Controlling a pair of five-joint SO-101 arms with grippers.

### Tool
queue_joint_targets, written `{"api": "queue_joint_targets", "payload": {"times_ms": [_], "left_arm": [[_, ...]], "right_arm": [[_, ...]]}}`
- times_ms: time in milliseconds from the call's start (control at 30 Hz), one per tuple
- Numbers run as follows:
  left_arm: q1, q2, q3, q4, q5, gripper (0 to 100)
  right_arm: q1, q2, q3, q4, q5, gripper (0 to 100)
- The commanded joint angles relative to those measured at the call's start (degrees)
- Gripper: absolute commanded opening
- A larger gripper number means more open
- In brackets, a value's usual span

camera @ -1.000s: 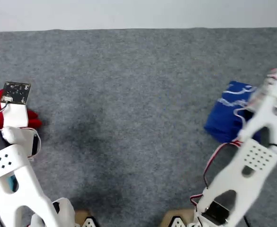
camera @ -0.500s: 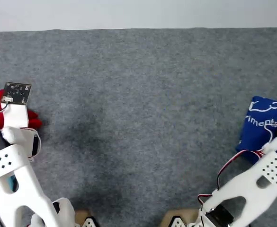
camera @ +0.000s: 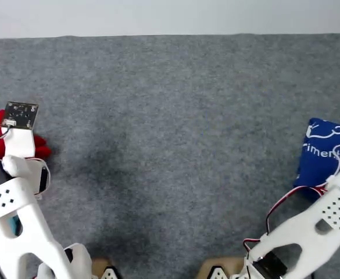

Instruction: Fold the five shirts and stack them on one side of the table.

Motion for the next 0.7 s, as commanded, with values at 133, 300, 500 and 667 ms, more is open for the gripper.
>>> {"api": "queue_joint_targets", "payload": {"times_ms": [133,300,500,667], "left_arm": [[0.1,-1.1,-0.2,0.7,0.4,1],[0.1,-1.1,-0.2,2.2,0.4,1],[0.1,-1.1,-0.2,2.2,0.4,1],[0.0,-1.1,-0.2,2.2,0.4,1]], "right_arm": [[1.1,-5.1,7.3,2.5,-0.7,2.6],[2.2,-5.1,17.6,2.4,-0.5,1.1],[5.5,-3.9,21.2,2.2,0.4,0.9],[8.9,1.5,20.9,2.2,4.5,0.9]]}}
